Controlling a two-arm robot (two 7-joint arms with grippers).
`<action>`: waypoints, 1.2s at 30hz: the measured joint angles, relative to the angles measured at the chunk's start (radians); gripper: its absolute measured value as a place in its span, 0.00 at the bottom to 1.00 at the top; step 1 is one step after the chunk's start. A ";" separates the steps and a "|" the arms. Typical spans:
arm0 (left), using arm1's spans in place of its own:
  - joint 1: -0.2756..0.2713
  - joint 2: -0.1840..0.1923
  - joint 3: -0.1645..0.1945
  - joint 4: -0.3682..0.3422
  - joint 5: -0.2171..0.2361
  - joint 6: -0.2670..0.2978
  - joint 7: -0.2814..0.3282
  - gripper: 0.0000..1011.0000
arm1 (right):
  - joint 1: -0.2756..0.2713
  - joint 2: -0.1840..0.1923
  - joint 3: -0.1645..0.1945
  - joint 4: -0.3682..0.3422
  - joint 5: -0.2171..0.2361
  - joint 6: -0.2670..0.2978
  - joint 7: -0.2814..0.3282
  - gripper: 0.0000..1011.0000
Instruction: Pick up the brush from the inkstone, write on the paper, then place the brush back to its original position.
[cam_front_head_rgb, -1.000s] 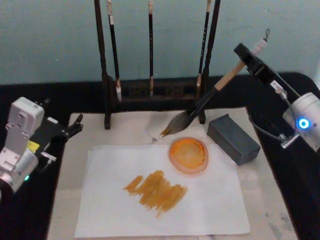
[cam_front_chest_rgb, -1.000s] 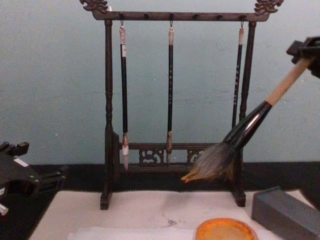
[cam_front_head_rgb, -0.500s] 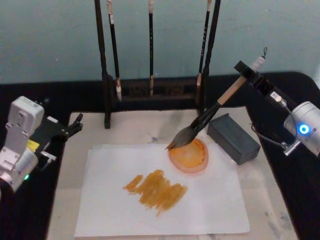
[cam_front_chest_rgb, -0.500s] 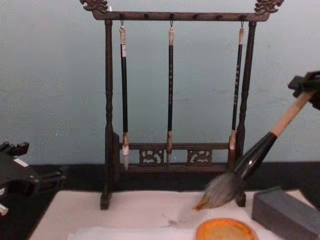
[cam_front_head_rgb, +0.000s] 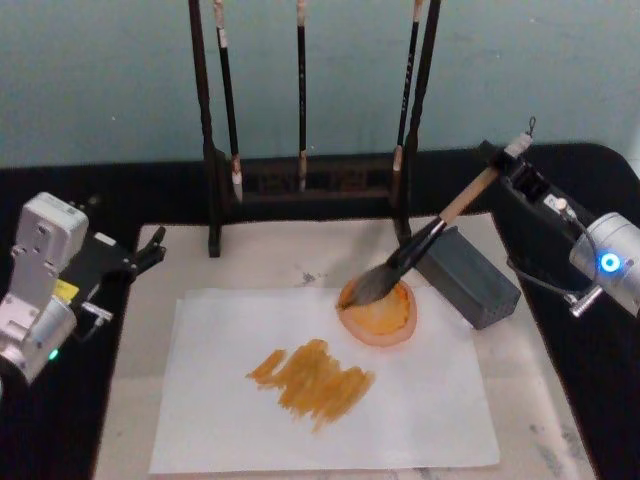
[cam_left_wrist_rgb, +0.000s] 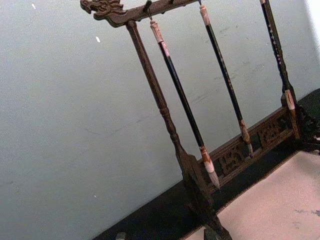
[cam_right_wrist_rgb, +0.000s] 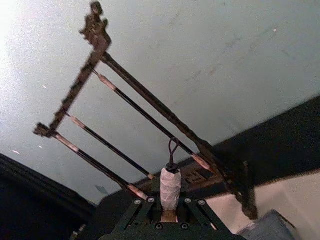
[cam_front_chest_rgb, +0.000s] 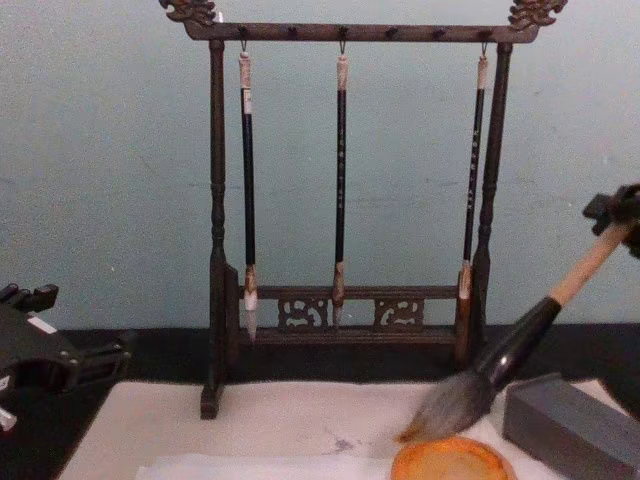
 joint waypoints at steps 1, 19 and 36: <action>0.000 0.000 0.000 0.000 0.000 0.000 0.000 1.00 | 0.001 0.004 -0.003 0.003 -0.002 0.000 -0.001 0.15; 0.000 0.000 0.000 0.000 0.000 0.000 0.000 1.00 | 0.071 0.034 -0.054 0.146 0.003 -0.031 -0.007 0.15; 0.000 0.000 0.000 0.000 0.000 0.000 0.000 1.00 | 0.138 0.035 -0.087 0.270 0.051 -0.043 -0.012 0.15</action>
